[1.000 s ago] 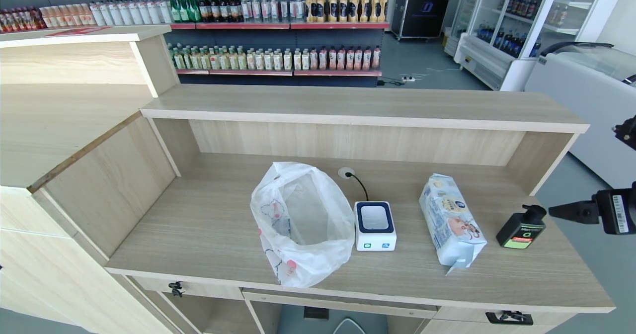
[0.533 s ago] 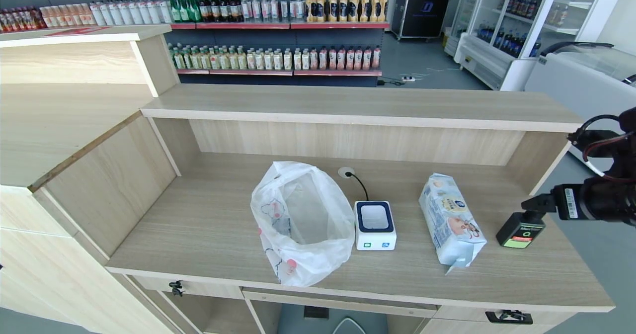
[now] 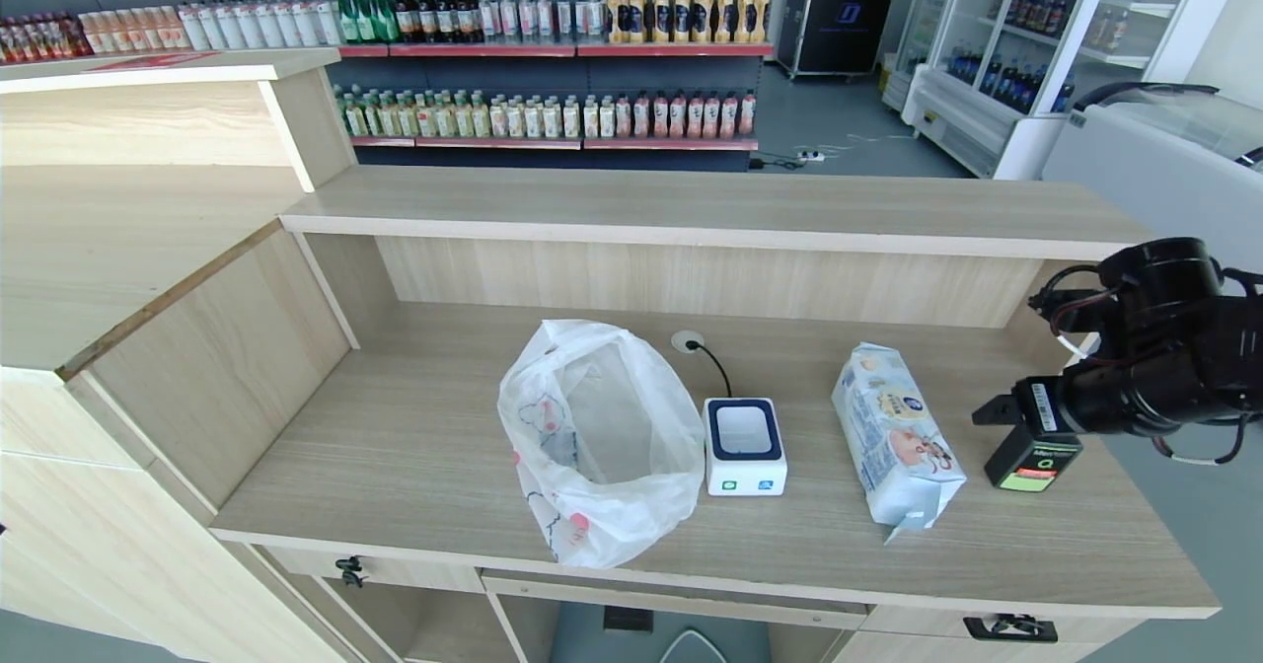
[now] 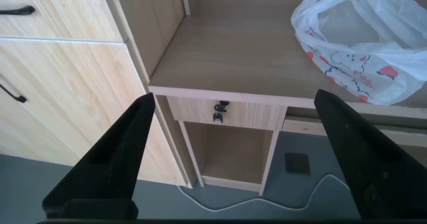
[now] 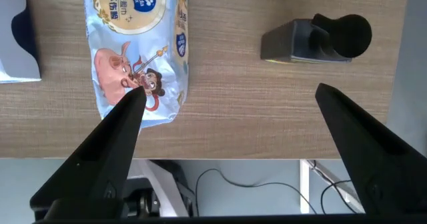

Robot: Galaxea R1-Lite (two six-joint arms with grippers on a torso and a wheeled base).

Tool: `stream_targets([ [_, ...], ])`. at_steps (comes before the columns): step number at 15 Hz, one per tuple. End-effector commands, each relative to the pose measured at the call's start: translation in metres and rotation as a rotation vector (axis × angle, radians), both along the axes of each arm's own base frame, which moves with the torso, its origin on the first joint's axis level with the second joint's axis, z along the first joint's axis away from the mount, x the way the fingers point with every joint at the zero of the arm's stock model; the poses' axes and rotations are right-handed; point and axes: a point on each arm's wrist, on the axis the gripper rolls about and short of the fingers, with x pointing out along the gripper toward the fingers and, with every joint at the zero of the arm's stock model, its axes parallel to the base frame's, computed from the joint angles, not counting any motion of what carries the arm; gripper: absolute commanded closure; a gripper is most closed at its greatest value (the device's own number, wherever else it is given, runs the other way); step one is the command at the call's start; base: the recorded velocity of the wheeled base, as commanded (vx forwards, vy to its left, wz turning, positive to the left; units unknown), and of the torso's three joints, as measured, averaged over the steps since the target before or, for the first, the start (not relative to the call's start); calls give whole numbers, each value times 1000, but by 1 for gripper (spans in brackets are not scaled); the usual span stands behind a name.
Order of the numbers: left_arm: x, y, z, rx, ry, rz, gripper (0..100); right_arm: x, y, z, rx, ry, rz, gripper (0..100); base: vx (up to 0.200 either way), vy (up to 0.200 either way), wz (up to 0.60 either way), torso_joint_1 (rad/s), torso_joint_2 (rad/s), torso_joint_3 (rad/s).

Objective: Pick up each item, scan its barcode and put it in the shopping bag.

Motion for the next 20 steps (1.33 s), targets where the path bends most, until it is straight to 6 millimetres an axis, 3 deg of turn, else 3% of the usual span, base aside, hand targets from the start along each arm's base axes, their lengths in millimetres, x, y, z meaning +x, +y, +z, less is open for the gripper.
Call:
stream_targets([
  [1,0,0,0,0,0,1,0,17,0,-18,10,18,16,0,0,0,0,0,0,0],
  [7,0,0,0,0,0,1,0,30,15,-40,23,59,99,0,0,0,0,0,0,0],
  [15,0,0,0,0,0,1,0,65,35,-70,74,4,191,0,0,0,0,0,0,0],
  [20,0,0,0,0,0,2,0,75,37,-96,73,15,196,0,0,0,0,0,0,0],
])
